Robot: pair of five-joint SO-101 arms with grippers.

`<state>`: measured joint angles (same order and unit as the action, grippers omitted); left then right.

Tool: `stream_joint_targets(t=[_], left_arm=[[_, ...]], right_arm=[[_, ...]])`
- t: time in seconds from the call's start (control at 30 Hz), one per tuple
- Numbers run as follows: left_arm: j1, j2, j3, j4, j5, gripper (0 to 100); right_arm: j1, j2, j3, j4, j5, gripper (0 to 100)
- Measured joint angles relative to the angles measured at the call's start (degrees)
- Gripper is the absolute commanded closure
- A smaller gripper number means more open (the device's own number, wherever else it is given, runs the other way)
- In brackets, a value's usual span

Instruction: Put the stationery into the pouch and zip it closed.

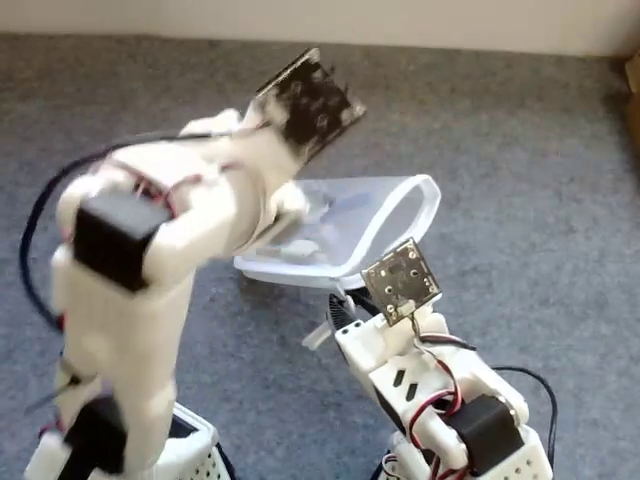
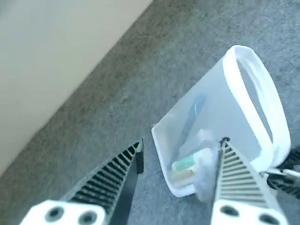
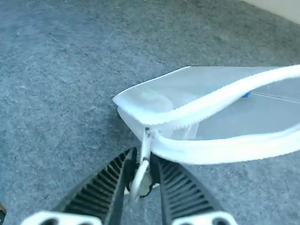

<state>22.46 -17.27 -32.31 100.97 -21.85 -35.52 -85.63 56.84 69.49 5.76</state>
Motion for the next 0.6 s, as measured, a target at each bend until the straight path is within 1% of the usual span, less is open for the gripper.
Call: stream_joint_targets(t=[0.2, 0.43, 0.6], left_arm=[[0.1, -14.2, 20.8, -0.6, -0.9, 75], [0.4, -26.5, 37.8, -4.2, -0.9, 75], [0.9, -32.8, 51.5, -10.8, -0.9, 75]], right_arm=[[0.0, 0.0, -2.5, 0.7, 0.5, 99.3], [0.0, 0.0, -2.5, 0.7, 0.5, 99.3], [0.0, 0.0, -2.5, -0.6, -0.6, 99.3]])
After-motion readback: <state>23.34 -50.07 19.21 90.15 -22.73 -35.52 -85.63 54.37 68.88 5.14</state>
